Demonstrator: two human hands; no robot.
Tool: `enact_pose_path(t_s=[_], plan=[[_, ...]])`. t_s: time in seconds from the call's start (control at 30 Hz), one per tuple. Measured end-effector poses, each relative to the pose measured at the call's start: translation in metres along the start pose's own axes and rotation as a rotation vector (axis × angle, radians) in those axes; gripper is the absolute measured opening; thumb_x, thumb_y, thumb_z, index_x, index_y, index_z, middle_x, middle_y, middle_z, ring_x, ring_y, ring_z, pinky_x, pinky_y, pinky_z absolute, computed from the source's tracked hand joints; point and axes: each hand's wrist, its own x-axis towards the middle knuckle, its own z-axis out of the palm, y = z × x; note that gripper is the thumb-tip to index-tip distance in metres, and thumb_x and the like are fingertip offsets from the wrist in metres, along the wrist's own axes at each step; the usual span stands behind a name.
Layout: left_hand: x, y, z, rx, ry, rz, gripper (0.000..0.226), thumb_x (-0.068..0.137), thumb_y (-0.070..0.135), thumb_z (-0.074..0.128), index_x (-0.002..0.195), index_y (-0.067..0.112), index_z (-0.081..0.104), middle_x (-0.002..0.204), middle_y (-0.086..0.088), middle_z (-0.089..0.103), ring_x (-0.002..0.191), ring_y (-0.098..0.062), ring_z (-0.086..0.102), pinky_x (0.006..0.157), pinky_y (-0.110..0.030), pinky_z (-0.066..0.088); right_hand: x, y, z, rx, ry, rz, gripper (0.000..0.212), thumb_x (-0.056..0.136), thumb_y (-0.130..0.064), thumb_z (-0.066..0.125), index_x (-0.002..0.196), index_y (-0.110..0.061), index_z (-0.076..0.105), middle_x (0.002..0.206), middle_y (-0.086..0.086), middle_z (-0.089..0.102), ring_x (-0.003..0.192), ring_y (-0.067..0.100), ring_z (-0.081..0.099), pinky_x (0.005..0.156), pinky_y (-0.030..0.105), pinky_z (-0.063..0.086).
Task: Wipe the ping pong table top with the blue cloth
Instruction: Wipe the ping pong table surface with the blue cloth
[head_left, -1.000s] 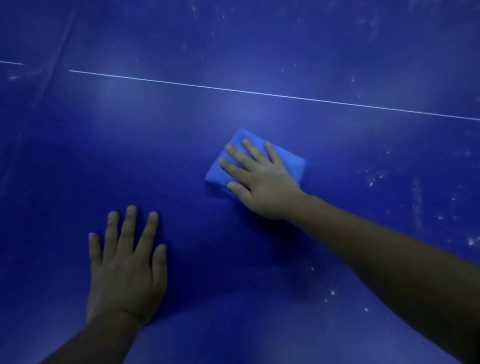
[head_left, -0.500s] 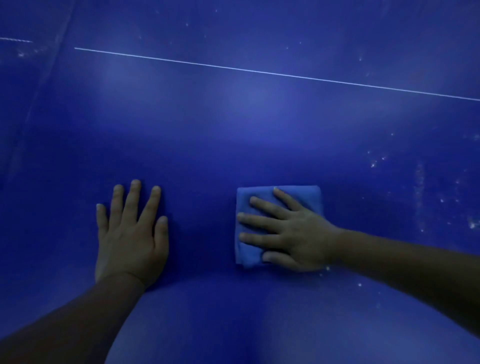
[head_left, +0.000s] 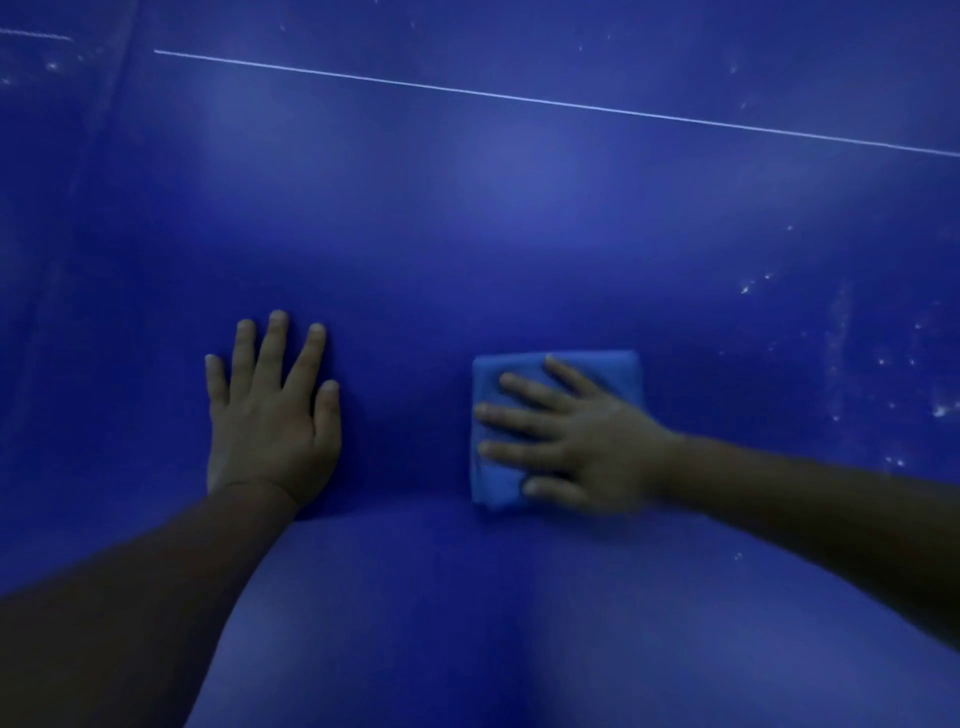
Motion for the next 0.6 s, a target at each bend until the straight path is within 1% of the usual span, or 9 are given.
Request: enact_pose_path(t_s=[0.03, 0.07, 0.17, 0.23, 0.33, 0.43, 0.5, 0.57, 0.6], plan=[[0.000, 0.000, 0.001, 0.002, 0.001, 0.002, 0.064, 0.097, 0.049, 0.019, 0.157, 0.026, 0.020, 0.167, -0.003, 0.007, 0.153, -0.023, -0.007, 0.122, -0.049, -0.008, -0.003, 0.026, -0.003, -0.011, 0.022, 0.060, 0.053, 0.100, -0.051, 0.037, 0.147, -0.028, 0.048, 0.159, 0.004, 0.037, 0.149, 0.035, 0.024, 0.116, 0.063, 0.015], [0.000, -0.001, 0.001, 0.003, 0.001, 0.001, 0.064, 0.097, 0.049, 0.019, 0.157, 0.027, 0.020, 0.167, -0.003, 0.007, 0.153, -0.022, -0.008, 0.122, -0.049, -0.009, 0.000, 0.057, -0.009, -0.016, 0.055, 0.221, 0.057, 0.099, -0.052, 0.034, 0.148, -0.026, 0.046, 0.158, 0.007, 0.038, 0.147, 0.038, 0.028, 0.115, 0.064, 0.017], [0.000, -0.002, 0.002, 0.001, 0.011, 0.000, 0.064, 0.097, 0.050, 0.018, 0.157, 0.028, 0.019, 0.167, -0.002, 0.006, 0.153, -0.021, -0.008, 0.122, -0.048, -0.009, -0.002, 0.146, -0.029, 0.020, 0.084, 0.812, 0.066, 0.096, -0.056, 0.019, 0.155, -0.030, 0.030, 0.165, 0.004, 0.023, 0.152, 0.033, 0.016, 0.118, 0.059, 0.010], [-0.001, -0.002, 0.003, 0.001, 0.017, 0.007, 0.064, 0.098, 0.050, 0.017, 0.157, 0.028, 0.019, 0.167, -0.002, 0.007, 0.153, -0.021, -0.008, 0.122, -0.049, -0.008, -0.004, 0.151, -0.029, 0.038, 0.096, 0.937, 0.069, 0.096, -0.057, 0.016, 0.158, -0.028, 0.026, 0.167, -0.001, 0.016, 0.154, 0.029, 0.009, 0.120, 0.058, 0.006], [-0.001, -0.002, 0.004, 0.000, 0.010, 0.016, 0.064, 0.098, 0.052, 0.016, 0.158, 0.029, 0.018, 0.167, -0.001, 0.006, 0.153, -0.021, -0.008, 0.122, -0.049, -0.008, -0.013, 0.076, -0.010, -0.014, 0.122, 0.792, 0.065, 0.097, -0.053, 0.022, 0.152, -0.023, 0.039, 0.163, 0.007, 0.029, 0.150, 0.036, 0.021, 0.117, 0.063, 0.013], [0.000, -0.004, 0.003, -0.008, 0.016, 0.024, 0.069, 0.095, 0.059, 0.016, 0.157, 0.029, 0.019, 0.167, -0.001, 0.006, 0.153, -0.021, -0.009, 0.122, -0.049, -0.008, -0.052, -0.039, 0.016, -0.016, 0.096, 0.297, 0.053, 0.102, -0.051, 0.033, 0.149, -0.028, 0.043, 0.162, 0.004, 0.030, 0.150, 0.038, 0.023, 0.116, 0.065, 0.015], [0.000, -0.007, 0.002, -0.026, 0.017, 0.039, 0.073, 0.092, 0.064, 0.016, 0.157, 0.029, 0.022, 0.167, -0.002, 0.007, 0.153, -0.021, -0.008, 0.122, -0.048, -0.009, -0.072, -0.054, 0.017, -0.017, 0.015, 0.064, 0.051, 0.103, -0.053, 0.035, 0.149, -0.031, 0.043, 0.163, -0.002, 0.026, 0.151, 0.034, 0.020, 0.119, 0.060, 0.011], [0.001, -0.008, 0.001, -0.050, 0.006, 0.035, 0.076, 0.090, 0.066, 0.015, 0.157, 0.029, 0.022, 0.167, -0.001, 0.006, 0.153, -0.021, -0.007, 0.121, -0.048, -0.009, -0.066, -0.016, 0.008, -0.030, 0.032, 0.128, 0.054, 0.100, -0.052, 0.037, 0.146, -0.026, 0.049, 0.159, 0.003, 0.033, 0.148, 0.037, 0.027, 0.116, 0.063, 0.017], [0.002, -0.007, 0.001, -0.058, -0.006, 0.028, 0.077, 0.090, 0.066, 0.015, 0.157, 0.029, 0.022, 0.167, -0.001, 0.006, 0.153, -0.021, -0.007, 0.120, -0.049, -0.009, -0.058, 0.010, 0.001, -0.026, 0.069, 0.301, 0.059, 0.097, -0.053, 0.034, 0.146, -0.024, 0.049, 0.158, 0.006, 0.035, 0.146, 0.039, 0.029, 0.114, 0.064, 0.019]])
